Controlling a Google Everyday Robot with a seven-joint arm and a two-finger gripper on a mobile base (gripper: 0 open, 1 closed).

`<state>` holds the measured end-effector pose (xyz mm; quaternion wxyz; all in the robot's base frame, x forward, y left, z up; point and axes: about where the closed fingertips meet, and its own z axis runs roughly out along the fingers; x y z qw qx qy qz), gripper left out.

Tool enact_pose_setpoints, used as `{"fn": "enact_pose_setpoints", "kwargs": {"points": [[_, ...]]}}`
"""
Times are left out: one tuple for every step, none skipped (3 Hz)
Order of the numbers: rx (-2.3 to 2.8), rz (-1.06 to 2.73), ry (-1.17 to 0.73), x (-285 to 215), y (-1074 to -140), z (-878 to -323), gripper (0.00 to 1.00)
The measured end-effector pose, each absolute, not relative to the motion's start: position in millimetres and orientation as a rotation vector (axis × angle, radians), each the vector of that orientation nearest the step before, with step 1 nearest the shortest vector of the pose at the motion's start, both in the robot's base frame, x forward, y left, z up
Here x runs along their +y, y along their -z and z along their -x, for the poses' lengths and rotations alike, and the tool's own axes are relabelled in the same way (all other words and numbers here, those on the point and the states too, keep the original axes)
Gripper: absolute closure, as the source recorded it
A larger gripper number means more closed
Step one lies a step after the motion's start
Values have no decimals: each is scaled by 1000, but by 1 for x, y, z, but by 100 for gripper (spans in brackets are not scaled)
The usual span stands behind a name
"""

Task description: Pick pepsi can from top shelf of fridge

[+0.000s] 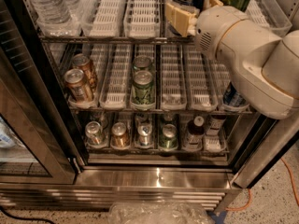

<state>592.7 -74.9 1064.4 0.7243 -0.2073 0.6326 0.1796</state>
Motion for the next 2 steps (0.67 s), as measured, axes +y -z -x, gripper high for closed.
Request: {"fn": "enact_pose_setpoints", "kwargs": {"points": [[1396,457,-396,-75,-1064,-593,100],[1385,478,-376,-73,-1066,-592,100]]}}
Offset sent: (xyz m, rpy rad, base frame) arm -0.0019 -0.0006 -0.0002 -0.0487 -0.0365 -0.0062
